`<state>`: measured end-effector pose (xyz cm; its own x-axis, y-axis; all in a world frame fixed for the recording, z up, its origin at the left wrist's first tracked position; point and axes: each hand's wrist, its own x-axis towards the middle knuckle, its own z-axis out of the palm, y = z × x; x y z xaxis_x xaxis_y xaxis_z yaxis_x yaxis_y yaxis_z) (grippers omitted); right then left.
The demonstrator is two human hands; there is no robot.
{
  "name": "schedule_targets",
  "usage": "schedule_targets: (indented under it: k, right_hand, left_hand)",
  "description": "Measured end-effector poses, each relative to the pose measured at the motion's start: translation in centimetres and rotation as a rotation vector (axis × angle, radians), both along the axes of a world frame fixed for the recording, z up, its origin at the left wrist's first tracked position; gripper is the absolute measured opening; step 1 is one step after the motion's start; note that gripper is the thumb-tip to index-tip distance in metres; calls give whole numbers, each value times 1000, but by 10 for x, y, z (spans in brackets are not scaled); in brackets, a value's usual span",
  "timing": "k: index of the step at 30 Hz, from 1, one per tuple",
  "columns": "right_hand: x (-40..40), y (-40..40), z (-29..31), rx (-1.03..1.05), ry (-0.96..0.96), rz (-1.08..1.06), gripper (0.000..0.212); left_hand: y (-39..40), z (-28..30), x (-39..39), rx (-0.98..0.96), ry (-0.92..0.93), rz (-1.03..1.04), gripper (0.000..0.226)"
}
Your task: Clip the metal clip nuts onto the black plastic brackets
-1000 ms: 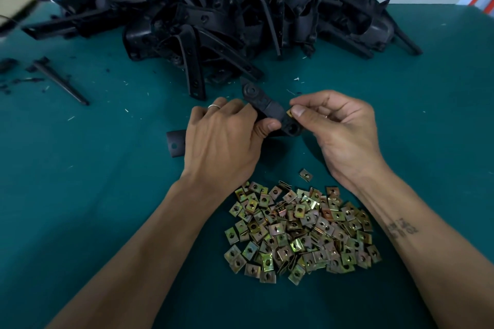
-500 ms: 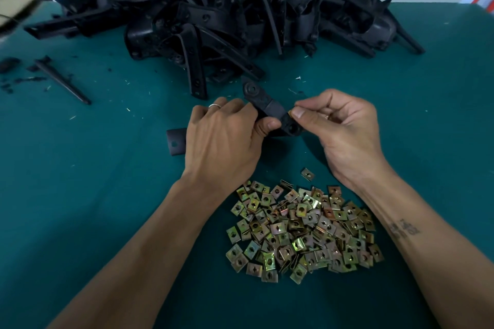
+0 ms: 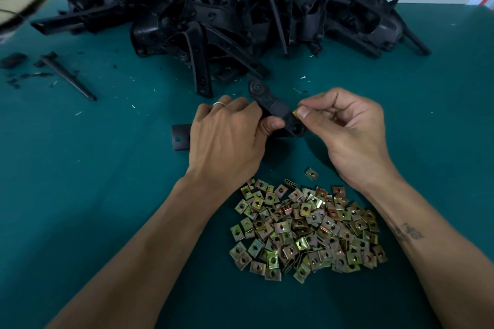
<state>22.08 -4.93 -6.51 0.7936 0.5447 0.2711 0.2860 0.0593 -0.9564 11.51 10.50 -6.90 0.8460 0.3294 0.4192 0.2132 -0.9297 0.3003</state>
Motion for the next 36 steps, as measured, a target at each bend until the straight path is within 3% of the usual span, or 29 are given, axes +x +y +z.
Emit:
schedule_targets:
  k: [9,25,32,36]
  right_hand:
    - [-4,4,-2,44,26,-35,17]
    - [-6,2,-1,-26,-22,-12,16]
    - [-5,-6,3,-32,88,211,23]
    - [-8,-6,0,-155,-83,199,31]
  left_hand:
    - [0,1,0,16,45,3,63]
    - [1,1,-1,-6,37,28,57]
    - [6,-1,-2,-42,-18,27,58]
    - [6,-1,-2,-28,-42,9,62]
